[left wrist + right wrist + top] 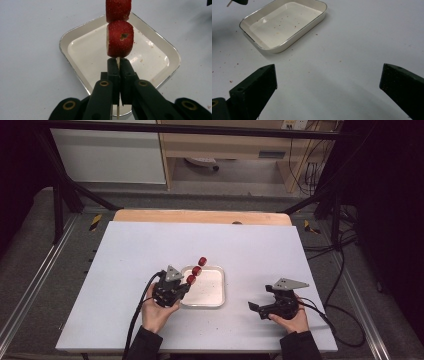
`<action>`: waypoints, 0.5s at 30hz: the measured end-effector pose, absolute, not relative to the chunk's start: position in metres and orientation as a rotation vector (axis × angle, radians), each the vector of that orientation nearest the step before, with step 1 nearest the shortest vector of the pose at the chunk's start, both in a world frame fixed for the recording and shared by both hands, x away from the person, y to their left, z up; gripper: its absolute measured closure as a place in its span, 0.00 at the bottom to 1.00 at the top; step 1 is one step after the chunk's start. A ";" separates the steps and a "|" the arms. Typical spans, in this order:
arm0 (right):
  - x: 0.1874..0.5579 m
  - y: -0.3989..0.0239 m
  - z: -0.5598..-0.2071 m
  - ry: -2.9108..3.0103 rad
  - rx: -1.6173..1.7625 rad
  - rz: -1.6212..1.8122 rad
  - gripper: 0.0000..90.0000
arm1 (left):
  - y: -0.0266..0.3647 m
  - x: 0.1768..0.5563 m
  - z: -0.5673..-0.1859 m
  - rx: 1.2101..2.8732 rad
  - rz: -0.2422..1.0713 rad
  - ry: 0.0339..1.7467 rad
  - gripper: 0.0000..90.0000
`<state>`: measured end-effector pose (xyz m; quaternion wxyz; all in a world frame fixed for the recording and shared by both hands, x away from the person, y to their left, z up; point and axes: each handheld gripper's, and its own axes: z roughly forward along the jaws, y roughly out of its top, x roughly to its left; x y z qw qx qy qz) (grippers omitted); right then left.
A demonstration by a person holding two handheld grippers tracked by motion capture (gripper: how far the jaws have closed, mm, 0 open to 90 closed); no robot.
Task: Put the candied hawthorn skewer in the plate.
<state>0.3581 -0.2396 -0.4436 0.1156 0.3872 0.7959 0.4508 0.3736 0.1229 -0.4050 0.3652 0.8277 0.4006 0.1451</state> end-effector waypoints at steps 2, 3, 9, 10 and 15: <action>0.357 -0.241 -0.445 2.336 1.124 1.313 0.02 | 0.121 0.378 -0.406 2.161 0.370 1.032 0.98; 0.357 -0.242 -0.445 2.339 1.131 1.313 0.02 | 0.119 0.379 -0.408 2.173 0.371 1.037 0.98; 0.357 -0.245 -0.449 2.338 1.150 1.305 0.02 | 0.109 0.385 -0.419 2.247 0.352 1.053 0.98; 0.357 -0.245 -0.449 2.342 1.151 1.303 0.02 | 0.108 0.386 -0.421 2.256 0.354 1.058 0.98; 0.358 -0.244 -0.450 2.349 1.159 1.293 0.02 | 0.102 0.388 -0.428 2.283 0.365 1.072 0.98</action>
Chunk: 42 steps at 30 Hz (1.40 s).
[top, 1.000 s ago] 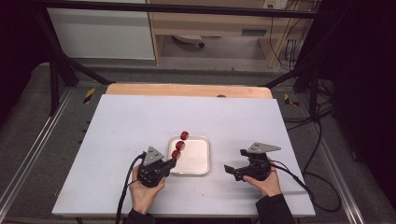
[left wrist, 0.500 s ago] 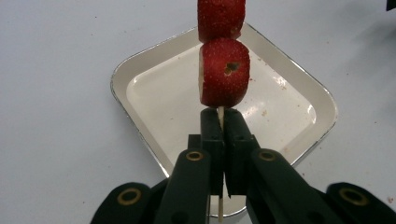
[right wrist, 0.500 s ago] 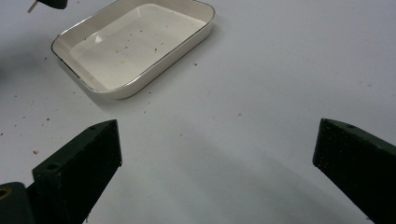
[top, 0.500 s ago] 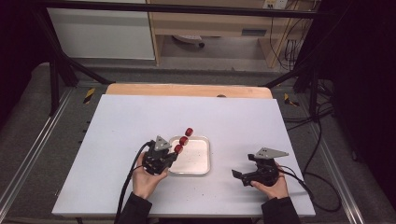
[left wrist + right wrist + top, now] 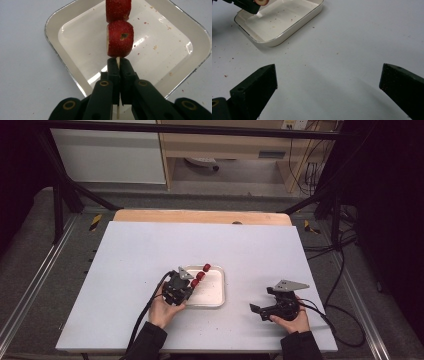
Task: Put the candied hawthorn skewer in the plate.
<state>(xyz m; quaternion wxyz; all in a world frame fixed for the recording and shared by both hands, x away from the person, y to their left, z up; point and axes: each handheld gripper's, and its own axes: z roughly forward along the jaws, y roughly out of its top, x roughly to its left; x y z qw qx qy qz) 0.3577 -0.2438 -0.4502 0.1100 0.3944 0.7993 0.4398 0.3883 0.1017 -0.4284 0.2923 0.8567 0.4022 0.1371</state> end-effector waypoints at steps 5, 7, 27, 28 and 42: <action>0.358 -0.244 -0.451 2.354 1.160 1.289 0.02 | 0.097 0.390 -0.433 2.307 0.376 1.077 0.98; 0.358 -0.244 -0.451 2.354 1.161 1.288 0.02 | 0.096 0.389 -0.434 2.304 0.386 1.075 0.98; 0.357 -0.245 -0.449 2.338 1.174 1.301 0.02 | 0.109 0.387 -0.416 2.273 0.372 1.006 0.60; 0.357 -0.245 -0.449 2.338 1.172 1.301 0.02 | 0.110 0.387 -0.415 2.279 0.380 0.995 0.55; 0.357 -0.246 -0.448 2.329 1.174 1.308 0.01 | 0.160 0.368 -0.399 2.236 0.399 0.890 0.14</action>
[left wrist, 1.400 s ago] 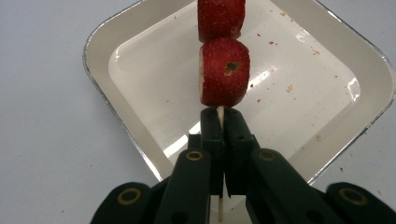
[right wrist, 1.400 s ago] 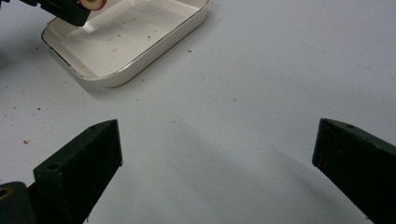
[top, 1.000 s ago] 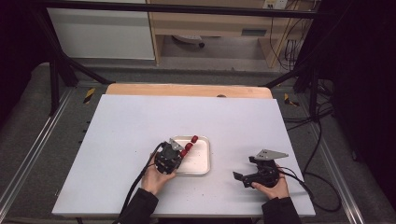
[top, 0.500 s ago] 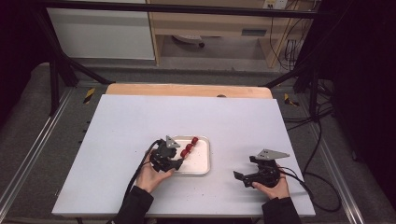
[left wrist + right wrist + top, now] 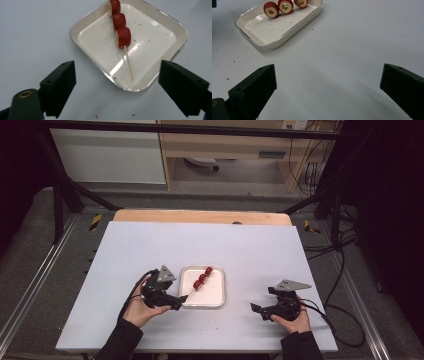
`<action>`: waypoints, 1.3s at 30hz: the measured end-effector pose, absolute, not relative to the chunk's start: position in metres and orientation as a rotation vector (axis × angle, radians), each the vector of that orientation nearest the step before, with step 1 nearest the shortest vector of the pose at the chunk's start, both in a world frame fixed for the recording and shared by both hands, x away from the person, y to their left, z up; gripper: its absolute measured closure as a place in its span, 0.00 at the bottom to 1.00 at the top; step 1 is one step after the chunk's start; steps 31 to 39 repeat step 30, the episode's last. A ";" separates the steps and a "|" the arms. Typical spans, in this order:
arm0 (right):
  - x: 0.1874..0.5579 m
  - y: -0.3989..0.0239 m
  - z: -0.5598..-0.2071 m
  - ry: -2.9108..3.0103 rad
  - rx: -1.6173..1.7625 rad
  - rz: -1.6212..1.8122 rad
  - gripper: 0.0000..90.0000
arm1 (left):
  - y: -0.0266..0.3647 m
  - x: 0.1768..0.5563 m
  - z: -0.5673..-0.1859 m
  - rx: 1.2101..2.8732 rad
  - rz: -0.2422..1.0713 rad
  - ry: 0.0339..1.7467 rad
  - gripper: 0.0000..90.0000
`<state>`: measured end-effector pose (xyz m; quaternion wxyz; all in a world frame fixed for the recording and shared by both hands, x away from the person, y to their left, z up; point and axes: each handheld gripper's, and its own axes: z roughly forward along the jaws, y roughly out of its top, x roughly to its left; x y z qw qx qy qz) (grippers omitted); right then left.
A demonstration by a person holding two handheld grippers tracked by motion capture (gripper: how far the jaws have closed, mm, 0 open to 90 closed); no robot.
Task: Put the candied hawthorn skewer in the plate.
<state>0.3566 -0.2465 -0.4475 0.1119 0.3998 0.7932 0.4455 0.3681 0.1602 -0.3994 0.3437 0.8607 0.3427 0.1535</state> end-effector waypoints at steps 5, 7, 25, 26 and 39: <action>0.356 -0.247 -0.448 2.321 1.183 1.311 0.01 | 0.187 0.360 -0.405 2.189 0.407 0.922 0.10; 0.356 -0.247 -0.448 2.322 1.185 1.313 0.01 | 0.200 0.357 -0.409 2.165 0.418 0.947 0.10; 0.355 -0.247 -0.451 2.352 1.179 1.286 0.01 | 0.257 0.338 -0.444 2.084 0.436 1.022 0.08; 0.355 -0.248 -0.450 2.354 1.177 1.286 0.01 | 0.257 0.338 -0.444 2.083 0.437 1.020 0.08; 0.355 -0.248 -0.450 2.348 1.181 1.294 0.01 | 0.256 0.339 -0.446 2.098 0.425 1.012 0.08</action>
